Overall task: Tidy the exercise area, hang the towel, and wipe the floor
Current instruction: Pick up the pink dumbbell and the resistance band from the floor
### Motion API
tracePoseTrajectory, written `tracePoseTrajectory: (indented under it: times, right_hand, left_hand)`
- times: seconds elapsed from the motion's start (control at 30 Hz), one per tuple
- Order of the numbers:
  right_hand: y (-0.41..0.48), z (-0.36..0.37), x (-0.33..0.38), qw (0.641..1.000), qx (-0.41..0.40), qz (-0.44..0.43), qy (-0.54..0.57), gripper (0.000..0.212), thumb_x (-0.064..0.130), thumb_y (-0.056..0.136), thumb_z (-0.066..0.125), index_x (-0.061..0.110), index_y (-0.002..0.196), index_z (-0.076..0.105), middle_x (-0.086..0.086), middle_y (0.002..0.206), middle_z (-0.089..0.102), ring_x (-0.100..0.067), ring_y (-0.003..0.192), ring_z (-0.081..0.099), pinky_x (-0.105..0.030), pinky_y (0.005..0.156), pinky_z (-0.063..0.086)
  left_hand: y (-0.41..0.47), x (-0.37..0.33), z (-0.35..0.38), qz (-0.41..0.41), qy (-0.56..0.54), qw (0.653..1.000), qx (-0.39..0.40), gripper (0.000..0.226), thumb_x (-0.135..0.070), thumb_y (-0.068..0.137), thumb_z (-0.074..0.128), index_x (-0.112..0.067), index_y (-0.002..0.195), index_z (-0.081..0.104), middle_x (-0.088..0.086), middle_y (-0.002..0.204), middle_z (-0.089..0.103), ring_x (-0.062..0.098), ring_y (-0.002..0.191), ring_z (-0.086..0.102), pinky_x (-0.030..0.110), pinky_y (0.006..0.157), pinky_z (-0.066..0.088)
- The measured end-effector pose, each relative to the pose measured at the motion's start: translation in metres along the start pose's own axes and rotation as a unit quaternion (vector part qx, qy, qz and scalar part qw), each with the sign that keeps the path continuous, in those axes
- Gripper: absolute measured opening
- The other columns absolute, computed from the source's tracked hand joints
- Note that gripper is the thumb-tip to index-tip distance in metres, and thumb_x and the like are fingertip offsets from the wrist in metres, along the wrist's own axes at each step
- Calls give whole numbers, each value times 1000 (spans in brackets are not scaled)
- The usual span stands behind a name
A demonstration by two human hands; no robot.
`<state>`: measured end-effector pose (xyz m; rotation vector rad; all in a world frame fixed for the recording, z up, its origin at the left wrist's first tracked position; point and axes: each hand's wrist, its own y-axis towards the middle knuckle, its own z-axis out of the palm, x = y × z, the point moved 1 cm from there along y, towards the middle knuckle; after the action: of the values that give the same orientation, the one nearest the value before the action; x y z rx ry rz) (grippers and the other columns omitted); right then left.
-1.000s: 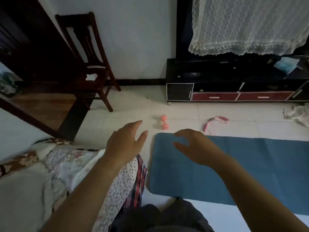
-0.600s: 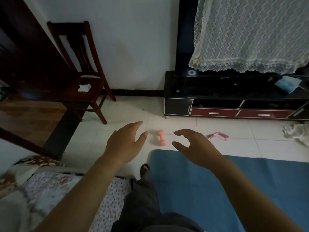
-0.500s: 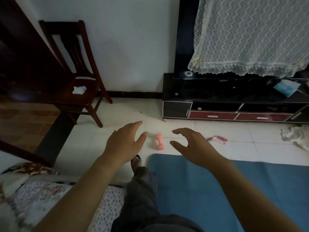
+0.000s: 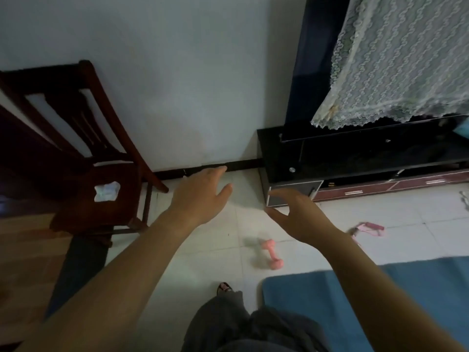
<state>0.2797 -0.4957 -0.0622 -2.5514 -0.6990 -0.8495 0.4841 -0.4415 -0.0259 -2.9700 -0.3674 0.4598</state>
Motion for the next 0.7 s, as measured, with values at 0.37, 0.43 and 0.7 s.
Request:
tracePoseTrajectory:
  times: [0.37, 0.43, 0.7]
  right_hand:
    - [142, 3, 14, 997, 7, 72, 26, 50, 40, 90, 54, 21, 135, 43, 1, 139, 46, -16, 122, 47, -18, 91, 32]
    - [164, 2, 10, 997, 11, 73, 33, 51, 40, 91, 53, 20, 136, 42, 0, 141, 44, -16, 123, 46, -19, 92, 31]
    - [211, -6, -12, 988, -28, 143, 43, 48, 44, 92, 49, 25, 135, 42, 7, 139, 44, -12, 121, 46, -17, 92, 31]
  left_hand:
    - [151, 57, -18, 56, 1, 995, 79, 55, -46, 96, 36, -23, 146, 29, 2, 148, 38, 20, 133, 38, 46, 109, 32]
    - [175, 58, -19, 73, 11, 994, 76, 54, -45, 97, 36, -23, 145, 31, 2, 146, 41, 20, 131, 41, 43, 108, 34]
    - [264, 43, -11, 169, 44, 976, 133, 53, -46, 97, 35, -25, 145, 30, -1, 148, 37, 17, 133, 38, 40, 109, 31]
